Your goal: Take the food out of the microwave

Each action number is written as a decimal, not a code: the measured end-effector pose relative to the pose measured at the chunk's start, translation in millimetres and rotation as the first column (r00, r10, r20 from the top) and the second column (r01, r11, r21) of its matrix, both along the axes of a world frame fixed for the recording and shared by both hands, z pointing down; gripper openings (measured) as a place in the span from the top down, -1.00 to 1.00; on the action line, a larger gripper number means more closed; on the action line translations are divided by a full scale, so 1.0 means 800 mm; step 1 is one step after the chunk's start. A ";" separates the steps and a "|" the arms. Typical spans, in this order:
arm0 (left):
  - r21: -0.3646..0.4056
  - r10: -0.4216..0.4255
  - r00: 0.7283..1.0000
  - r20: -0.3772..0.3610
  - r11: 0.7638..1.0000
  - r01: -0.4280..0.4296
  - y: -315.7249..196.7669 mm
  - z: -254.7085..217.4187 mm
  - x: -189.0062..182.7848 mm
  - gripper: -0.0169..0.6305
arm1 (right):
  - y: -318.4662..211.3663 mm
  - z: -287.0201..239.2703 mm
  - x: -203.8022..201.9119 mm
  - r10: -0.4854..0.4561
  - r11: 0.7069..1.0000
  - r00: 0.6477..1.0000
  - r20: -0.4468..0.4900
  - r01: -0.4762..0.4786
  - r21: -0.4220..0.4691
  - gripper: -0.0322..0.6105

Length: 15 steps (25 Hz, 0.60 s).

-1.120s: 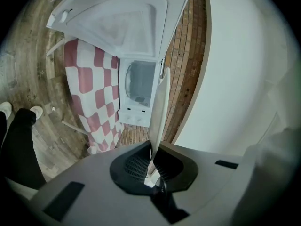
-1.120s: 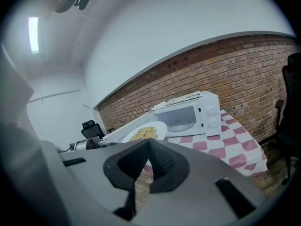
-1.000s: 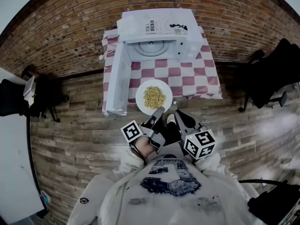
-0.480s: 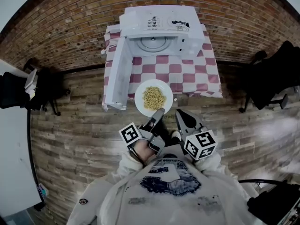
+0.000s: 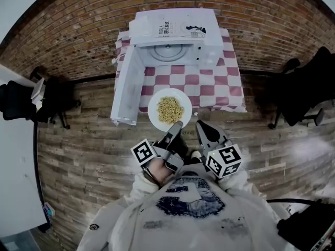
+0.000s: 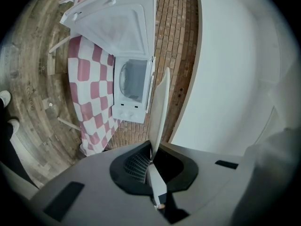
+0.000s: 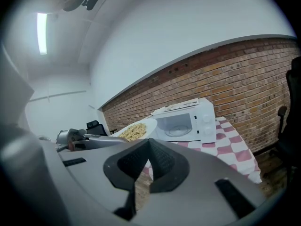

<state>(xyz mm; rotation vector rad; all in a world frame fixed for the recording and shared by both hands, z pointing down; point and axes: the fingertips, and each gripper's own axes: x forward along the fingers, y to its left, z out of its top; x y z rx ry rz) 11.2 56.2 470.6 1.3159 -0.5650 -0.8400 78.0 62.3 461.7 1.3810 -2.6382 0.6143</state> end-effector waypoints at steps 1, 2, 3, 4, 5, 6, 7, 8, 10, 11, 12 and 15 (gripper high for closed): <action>0.001 -0.003 1.000 0.003 1.000 0.003 -0.001 -0.001 0.004 0.89 | -0.002 0.000 0.003 -0.003 1.000 1.000 0.003 0.003 0.001 0.86; 0.002 -0.005 1.000 0.005 1.000 0.005 -0.002 -0.002 0.007 0.89 | -0.003 0.000 0.006 -0.007 1.000 1.000 0.006 0.007 0.002 0.86; 0.003 -0.007 1.000 0.008 1.000 0.007 -0.002 -0.003 0.010 0.89 | -0.005 0.000 0.008 -0.009 1.000 1.000 0.009 0.009 0.003 0.86; 0.002 -0.010 1.000 0.010 1.000 0.010 -0.003 -0.003 0.012 0.89 | -0.007 -0.001 0.010 -0.012 1.000 1.000 0.012 0.012 0.003 0.86; 0.000 -0.012 1.000 0.011 1.000 0.012 -0.004 -0.004 0.014 0.89 | -0.009 -0.001 0.012 -0.014 1.000 1.000 0.014 0.014 0.003 0.86; -0.001 -0.014 1.000 0.011 1.000 0.014 -0.006 -0.004 0.015 0.89 | -0.010 -0.001 0.014 -0.016 1.000 1.000 0.015 0.016 0.004 0.86; -0.001 -0.016 1.000 0.012 1.000 0.016 -0.006 -0.005 0.017 0.89 | -0.012 -0.002 0.015 -0.018 1.000 1.000 0.017 0.018 0.003 0.86; -0.002 -0.019 1.000 0.014 1.000 0.019 -0.007 -0.005 0.017 0.89 | -0.013 -0.002 0.017 -0.021 1.000 1.000 0.018 0.021 0.003 0.86; -0.004 -0.025 1.000 0.017 1.000 0.025 -0.009 -0.005 0.019 0.89 | -0.016 -0.001 0.019 -0.025 1.000 0.999 0.020 0.025 0.002 0.86; -0.005 -0.028 0.999 0.018 1.000 0.028 -0.010 -0.005 0.019 0.89 | -0.017 -0.001 0.019 -0.027 1.000 0.999 0.021 0.027 0.001 0.86; -0.006 -0.030 0.999 0.019 1.000 0.030 -0.010 -0.005 0.020 0.89 | -0.018 -0.001 0.020 -0.030 1.000 0.999 0.022 0.030 0.001 0.86; -0.009 -0.034 0.999 0.018 0.999 0.034 -0.012 -0.004 0.022 0.89 | -0.020 -0.001 0.021 -0.036 0.999 0.999 0.023 0.036 -0.002 0.86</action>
